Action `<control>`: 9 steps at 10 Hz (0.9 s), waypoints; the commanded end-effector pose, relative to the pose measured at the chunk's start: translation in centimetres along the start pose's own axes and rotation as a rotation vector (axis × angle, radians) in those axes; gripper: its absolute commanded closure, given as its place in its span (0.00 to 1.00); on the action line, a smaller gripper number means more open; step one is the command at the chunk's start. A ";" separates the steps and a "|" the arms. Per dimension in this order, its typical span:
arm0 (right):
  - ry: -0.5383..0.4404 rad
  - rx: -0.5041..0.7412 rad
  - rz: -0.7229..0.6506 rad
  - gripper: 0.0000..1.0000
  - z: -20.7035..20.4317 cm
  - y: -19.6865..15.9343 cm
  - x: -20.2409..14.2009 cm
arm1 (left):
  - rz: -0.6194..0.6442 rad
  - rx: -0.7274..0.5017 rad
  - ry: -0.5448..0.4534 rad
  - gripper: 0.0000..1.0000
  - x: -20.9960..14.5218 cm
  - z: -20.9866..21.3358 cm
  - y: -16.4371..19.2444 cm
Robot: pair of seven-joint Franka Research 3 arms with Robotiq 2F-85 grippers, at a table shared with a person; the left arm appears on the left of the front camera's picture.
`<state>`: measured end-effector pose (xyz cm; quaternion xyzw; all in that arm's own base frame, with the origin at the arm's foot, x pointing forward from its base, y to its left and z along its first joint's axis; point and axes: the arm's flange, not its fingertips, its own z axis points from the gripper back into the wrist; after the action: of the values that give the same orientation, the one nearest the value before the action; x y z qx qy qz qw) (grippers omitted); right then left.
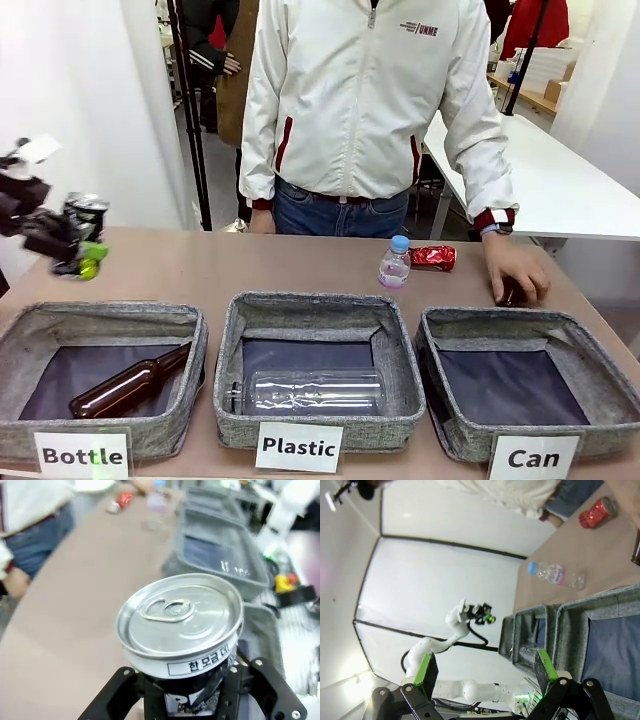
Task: Sort the can waste into the basket.
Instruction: Pick up the can waste from the table and place it in the right Fabric basket.
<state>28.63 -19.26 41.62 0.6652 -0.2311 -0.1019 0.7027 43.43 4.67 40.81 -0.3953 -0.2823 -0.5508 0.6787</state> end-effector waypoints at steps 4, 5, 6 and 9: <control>-0.001 0.014 0.024 0.00 0.0 0.1 0.2 | -0.029 -0.016 0.042 1.00 -0.4 -0.3 -3.1; -0.001 0.014 0.024 0.00 0.0 0.1 0.2 | -0.029 -0.016 0.042 1.00 -0.4 -0.3 -3.1; -0.001 0.014 0.024 0.00 0.0 0.1 0.2 | -0.050 -0.014 0.060 0.91 -1.0 -1.0 -4.5; -0.001 0.014 0.024 0.00 0.0 0.1 0.2 | -0.297 -0.233 0.183 0.91 9.0 -11.7 -12.1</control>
<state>28.64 -19.26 41.63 0.6650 -0.2311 -0.1018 0.7028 35.48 -6.27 42.51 -0.3849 -0.2209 -0.6709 0.5941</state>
